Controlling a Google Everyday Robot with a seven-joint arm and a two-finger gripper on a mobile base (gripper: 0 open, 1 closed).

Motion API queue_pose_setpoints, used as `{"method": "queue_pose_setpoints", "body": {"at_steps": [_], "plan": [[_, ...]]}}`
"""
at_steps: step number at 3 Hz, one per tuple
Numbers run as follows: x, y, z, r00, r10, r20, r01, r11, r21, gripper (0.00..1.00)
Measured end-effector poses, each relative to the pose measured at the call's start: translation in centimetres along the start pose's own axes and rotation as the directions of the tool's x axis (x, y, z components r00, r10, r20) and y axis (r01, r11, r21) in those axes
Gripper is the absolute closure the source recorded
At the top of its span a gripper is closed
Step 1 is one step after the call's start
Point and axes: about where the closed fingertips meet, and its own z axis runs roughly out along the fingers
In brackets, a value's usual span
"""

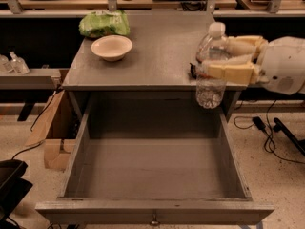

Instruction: Pick water bottle from top drawer and place on counter

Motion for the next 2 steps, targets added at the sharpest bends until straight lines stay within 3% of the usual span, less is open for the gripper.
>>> {"method": "queue_pose_setpoints", "body": {"at_steps": [1,2], "plan": [[-4.7,-4.5,0.0,0.998,-0.034,0.048,0.028,0.9939,0.107,1.00],[-6.7,-9.3,1.1,0.995,-0.058,0.080,0.042,0.9805,0.192,1.00]]}}
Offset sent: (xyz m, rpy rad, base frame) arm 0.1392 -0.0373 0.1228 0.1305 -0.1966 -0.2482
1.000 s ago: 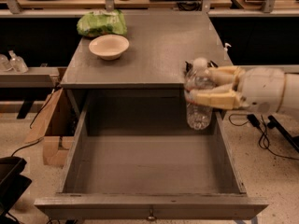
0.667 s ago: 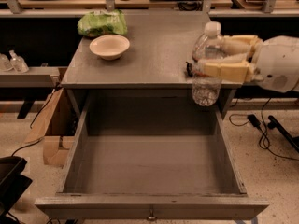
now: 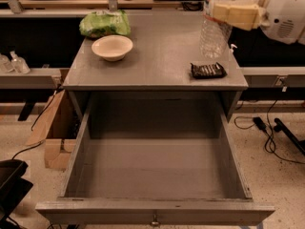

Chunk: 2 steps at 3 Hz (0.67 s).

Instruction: Pick water bottle from top drawer and place on counter

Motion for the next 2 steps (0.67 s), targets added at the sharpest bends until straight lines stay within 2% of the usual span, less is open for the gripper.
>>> {"method": "queue_pose_setpoints", "body": {"at_steps": [1,2], "plan": [[0.73,-3.93,1.42,1.000,-0.002,-0.010,0.002,1.0000,0.004,1.00],[0.73,-3.86,1.47,1.000,-0.002,-0.009,0.002,1.0000,0.004,1.00]]}}
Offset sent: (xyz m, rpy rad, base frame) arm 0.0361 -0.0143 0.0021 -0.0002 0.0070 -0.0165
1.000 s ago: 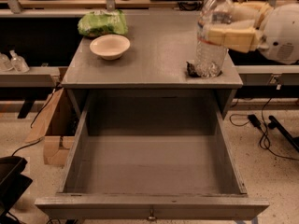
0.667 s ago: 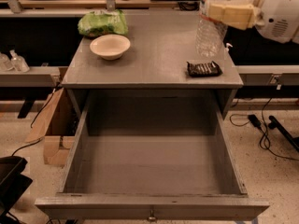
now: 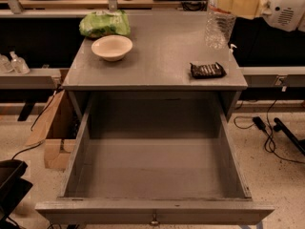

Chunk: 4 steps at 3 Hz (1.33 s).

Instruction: Pick water bottle from top drawer and place on counter

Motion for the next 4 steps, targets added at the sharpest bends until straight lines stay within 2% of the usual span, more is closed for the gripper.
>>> {"method": "queue_pose_setpoints", "body": {"at_steps": [1,2,3,4], "plan": [[0.3,-2.6,2.2,0.999,0.007,0.034,-0.008,0.9995,0.030,1.00],[2.1,-7.8,6.2,0.998,0.026,0.052,-0.030,0.9957,0.087,1.00],[4.1,-14.2,10.2,0.999,0.028,0.038,-0.035,0.9828,0.181,1.00],[5.9,-17.2,11.4,1.000,0.026,-0.007,-0.023,0.9700,0.242,1.00]]}}
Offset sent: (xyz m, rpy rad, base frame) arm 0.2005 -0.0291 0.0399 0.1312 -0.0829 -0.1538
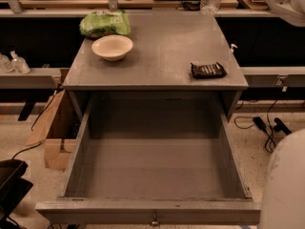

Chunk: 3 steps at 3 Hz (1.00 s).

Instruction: Pick water bottle from top drawer and place on counter

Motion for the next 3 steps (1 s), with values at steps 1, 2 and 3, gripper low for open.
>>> {"method": "queue_pose_setpoints", "body": {"at_steps": [1,2,3], "plan": [[3.1,-1.8,0.9,0.998,0.018,-0.057,-0.015,0.9983,0.057,1.00],[7.4,-2.0,2.4,0.993,0.078,-0.085,-0.070,0.9937,0.087,1.00],[10.4,-0.5,3.8,0.988,0.127,-0.093,-0.119,0.9892,0.085,1.00]]}}
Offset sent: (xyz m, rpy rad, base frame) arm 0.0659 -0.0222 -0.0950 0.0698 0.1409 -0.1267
